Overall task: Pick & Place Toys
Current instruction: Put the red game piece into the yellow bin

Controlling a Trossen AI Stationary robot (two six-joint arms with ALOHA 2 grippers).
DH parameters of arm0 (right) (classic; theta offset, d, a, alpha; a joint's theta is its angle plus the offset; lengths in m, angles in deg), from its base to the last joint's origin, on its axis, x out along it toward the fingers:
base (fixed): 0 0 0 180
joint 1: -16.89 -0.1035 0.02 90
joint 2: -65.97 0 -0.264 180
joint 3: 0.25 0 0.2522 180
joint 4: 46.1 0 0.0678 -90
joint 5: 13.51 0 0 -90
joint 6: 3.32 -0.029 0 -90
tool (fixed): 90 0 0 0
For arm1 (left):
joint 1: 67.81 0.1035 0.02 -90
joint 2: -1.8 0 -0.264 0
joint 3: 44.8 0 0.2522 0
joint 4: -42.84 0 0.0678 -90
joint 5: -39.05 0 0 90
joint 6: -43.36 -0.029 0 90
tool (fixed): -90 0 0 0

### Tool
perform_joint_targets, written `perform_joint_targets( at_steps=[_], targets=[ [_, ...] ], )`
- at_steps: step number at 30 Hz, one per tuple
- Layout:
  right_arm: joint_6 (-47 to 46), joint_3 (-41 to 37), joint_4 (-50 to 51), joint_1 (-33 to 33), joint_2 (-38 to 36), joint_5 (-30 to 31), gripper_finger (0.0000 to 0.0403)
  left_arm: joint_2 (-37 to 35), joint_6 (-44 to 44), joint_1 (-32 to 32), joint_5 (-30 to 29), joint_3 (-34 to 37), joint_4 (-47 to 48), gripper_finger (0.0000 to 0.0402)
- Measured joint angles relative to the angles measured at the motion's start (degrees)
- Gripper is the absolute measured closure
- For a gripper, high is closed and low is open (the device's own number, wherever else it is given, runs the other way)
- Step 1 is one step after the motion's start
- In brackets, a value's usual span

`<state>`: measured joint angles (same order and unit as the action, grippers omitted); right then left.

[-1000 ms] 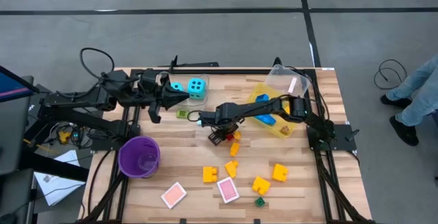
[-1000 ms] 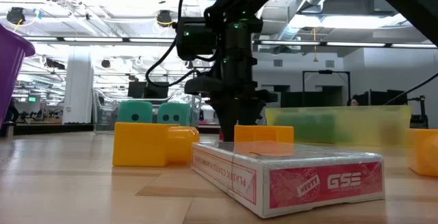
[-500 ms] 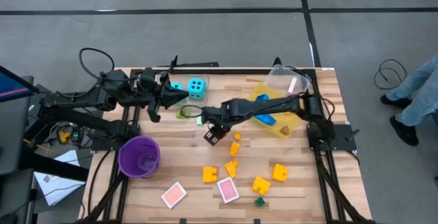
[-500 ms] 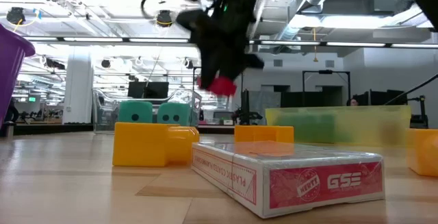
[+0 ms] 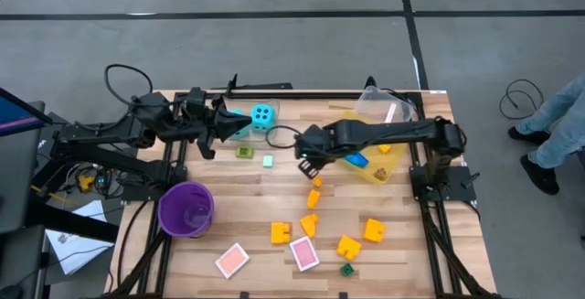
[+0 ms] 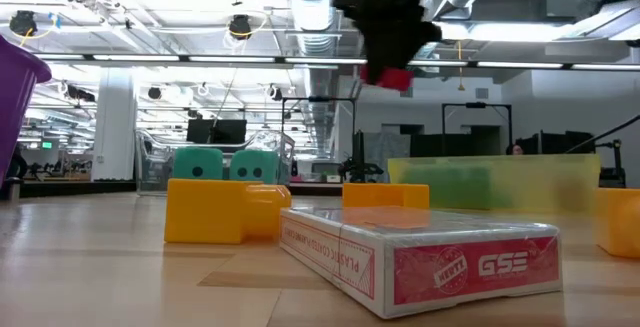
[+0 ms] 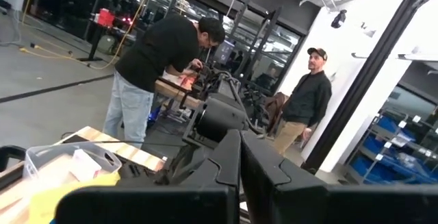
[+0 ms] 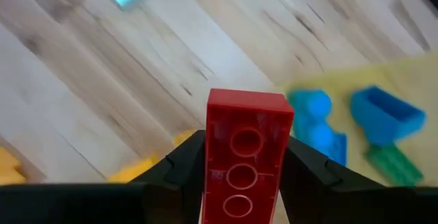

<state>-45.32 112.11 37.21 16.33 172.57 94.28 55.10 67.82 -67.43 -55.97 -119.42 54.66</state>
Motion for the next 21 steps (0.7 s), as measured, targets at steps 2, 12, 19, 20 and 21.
perform_joint_targets(
  at_steps=[2,12,19,20,21],
  targets=[
    [-2.0,-4.2,0.0,-0.1,-3.2,0.1,0.0264,0.0,0.6,0.0,0.0,0.0,-0.3,0.0402],
    [-12.1,-29.9,-2.7,2.0,-23.2,0.3,0.0264,0.0,1.5,0.0,0.0,0.0,-1.4,0.0402],
    [-11.8,-44.3,-3.8,10.9,-35.7,0.2,0.0264,0.0,1.5,0.0,-2.7,0.0,-1.7,0.0402],
    [-12.0,-46.2,-4.3,12.2,-37.4,0.0,0.0264,0.0,1.5,0.0,-2.7,0.0,-1.7,0.0402],
    [-12.3,-48.0,-4.7,13.6,-39.0,-0.5,0.0264,0.0,1.5,0.0,-2.7,0.0,-1.7,0.0402]
  ],
)
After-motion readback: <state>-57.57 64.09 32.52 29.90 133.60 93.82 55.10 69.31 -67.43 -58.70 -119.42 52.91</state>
